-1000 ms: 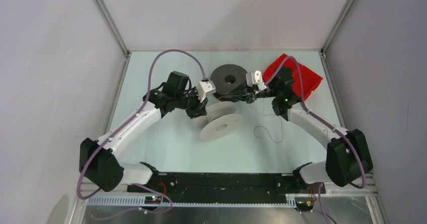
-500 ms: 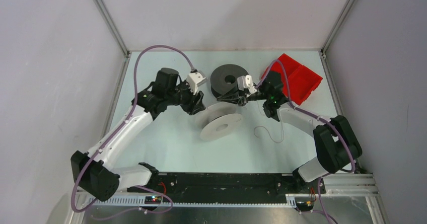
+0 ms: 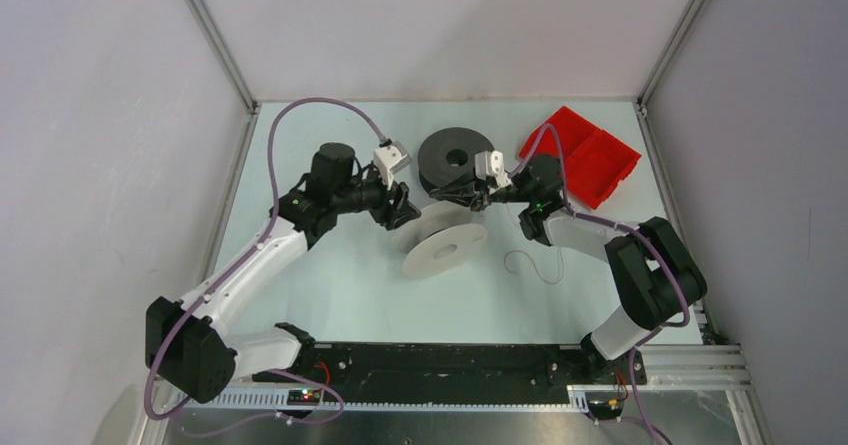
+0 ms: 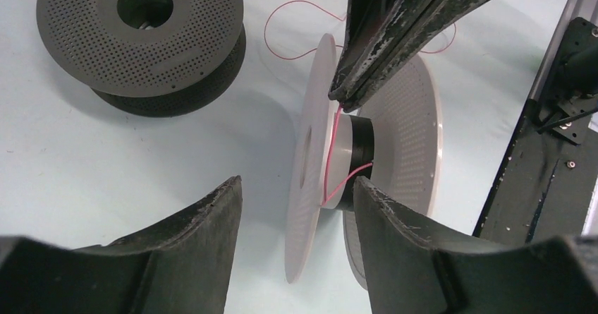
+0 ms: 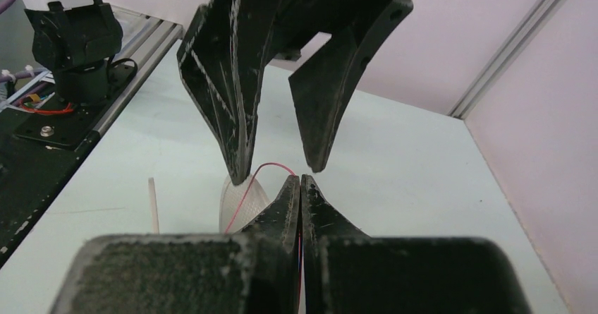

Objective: Wrap the cables
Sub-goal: Wrap the cable around the cable reel.

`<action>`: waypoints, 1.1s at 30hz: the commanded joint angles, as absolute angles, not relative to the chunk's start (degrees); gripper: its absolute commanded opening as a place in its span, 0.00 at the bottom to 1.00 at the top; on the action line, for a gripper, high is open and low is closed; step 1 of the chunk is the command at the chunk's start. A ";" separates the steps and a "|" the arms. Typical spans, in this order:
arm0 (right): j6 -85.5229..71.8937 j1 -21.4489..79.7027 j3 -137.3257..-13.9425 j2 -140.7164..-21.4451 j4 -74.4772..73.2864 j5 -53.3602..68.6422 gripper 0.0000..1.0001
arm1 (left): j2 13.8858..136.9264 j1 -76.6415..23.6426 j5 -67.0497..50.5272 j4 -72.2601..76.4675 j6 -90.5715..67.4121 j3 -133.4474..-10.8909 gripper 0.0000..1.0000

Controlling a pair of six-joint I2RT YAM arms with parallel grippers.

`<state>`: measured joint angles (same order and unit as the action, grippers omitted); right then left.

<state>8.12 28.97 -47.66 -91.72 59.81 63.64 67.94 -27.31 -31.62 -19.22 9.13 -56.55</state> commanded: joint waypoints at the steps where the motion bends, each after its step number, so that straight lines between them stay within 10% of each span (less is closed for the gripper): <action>1: 5.44 28.60 -46.92 -92.46 67.53 62.04 0.00 | 69.04 -29.05 -28.88 -11.94 7.08 -55.51 0.63; 33: -5.01 23.79 -41.74 -96.45 82.66 62.01 0.00 | 73.58 -29.84 -27.91 -4.34 6.49 -52.47 0.39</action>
